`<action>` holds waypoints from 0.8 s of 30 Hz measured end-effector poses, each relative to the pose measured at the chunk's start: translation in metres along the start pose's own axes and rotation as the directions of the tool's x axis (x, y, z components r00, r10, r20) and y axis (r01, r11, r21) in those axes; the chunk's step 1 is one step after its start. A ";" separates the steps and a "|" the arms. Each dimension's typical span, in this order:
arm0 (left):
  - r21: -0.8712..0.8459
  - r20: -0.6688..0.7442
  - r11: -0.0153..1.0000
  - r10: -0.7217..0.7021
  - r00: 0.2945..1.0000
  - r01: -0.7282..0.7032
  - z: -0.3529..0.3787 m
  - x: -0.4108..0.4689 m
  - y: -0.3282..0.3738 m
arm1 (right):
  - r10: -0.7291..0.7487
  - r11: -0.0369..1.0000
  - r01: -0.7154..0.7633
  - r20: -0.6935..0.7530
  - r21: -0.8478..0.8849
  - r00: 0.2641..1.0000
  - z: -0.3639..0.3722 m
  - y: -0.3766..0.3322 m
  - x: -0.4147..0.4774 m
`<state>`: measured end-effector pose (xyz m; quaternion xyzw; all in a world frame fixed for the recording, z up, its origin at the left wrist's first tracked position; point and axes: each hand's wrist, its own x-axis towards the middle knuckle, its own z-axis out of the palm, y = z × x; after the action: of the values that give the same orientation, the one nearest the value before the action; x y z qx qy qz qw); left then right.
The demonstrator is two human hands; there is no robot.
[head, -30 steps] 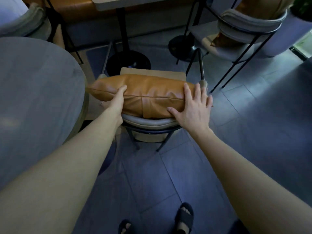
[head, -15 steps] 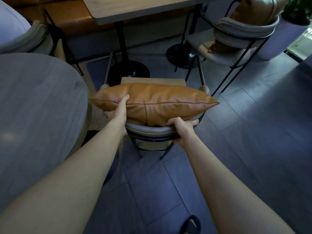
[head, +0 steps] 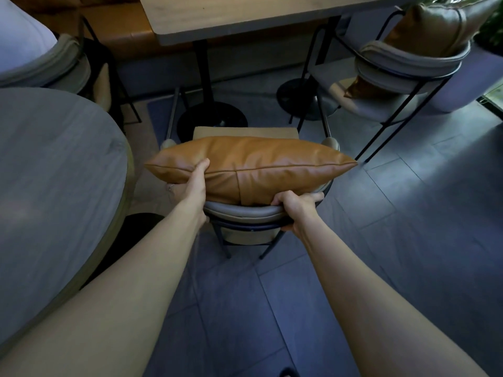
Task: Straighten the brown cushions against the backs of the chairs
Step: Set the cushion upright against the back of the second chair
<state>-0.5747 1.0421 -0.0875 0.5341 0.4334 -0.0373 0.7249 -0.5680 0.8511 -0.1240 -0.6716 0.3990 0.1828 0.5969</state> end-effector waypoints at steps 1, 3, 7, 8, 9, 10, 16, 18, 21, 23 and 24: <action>-0.011 0.005 1.000 -0.002 1.000 0.002 0.006 0.002 0.000 | -0.005 1.000 0.005 0.004 -0.012 1.000 -0.002 -0.005 0.005; -0.039 -0.002 0.999 -0.016 1.000 0.016 0.016 0.006 0.000 | -0.021 0.999 0.021 0.013 -0.030 1.000 -0.006 -0.014 0.016; -0.084 -0.089 0.996 -0.007 0.996 -0.001 0.037 0.019 0.003 | -0.038 0.997 0.040 0.040 -0.066 0.998 -0.011 -0.036 0.039; -0.089 -0.109 0.996 0.003 0.994 -0.013 0.042 0.022 0.004 | -0.042 0.996 0.045 0.046 -0.073 0.998 -0.012 -0.042 0.045; -0.096 -0.113 0.995 0.003 0.994 -0.014 0.047 0.026 0.007 | -0.047 0.995 0.051 0.050 -0.082 0.998 -0.012 -0.048 0.050; -0.098 -0.106 0.995 -0.006 0.994 -0.004 0.051 0.030 0.009 | -0.053 0.994 0.057 0.054 -0.093 0.997 -0.011 -0.054 0.056; -0.162 -0.177 0.987 -0.036 0.984 0.007 0.079 0.055 0.023 | -0.085 0.984 0.100 0.103 -0.147 0.991 -0.006 -0.091 0.087; -0.179 -0.203 0.984 -0.044 0.978 0.007 0.086 0.064 0.029 | -0.103 0.977 0.123 0.116 -0.175 0.988 -0.002 -0.104 0.095; -0.182 -0.174 0.983 -0.066 0.983 0.034 0.093 0.078 0.041 | -0.123 0.963 0.150 0.133 -0.224 0.984 0.006 -0.123 0.108; -0.172 -0.120 0.984 -0.074 0.990 0.053 0.096 0.087 0.049 | -0.129 0.958 0.161 0.143 -0.239 0.981 0.012 -0.135 0.116; -0.162 -0.110 0.985 -0.077 0.991 0.058 0.097 0.092 0.054 | -0.132 0.957 0.164 0.148 -0.238 0.980 0.015 -0.141 0.120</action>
<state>-0.4329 1.0246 -0.1039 0.4612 0.4943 0.0036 0.7369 -0.3844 0.8227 -0.1215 -0.7559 0.2814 0.2298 0.5446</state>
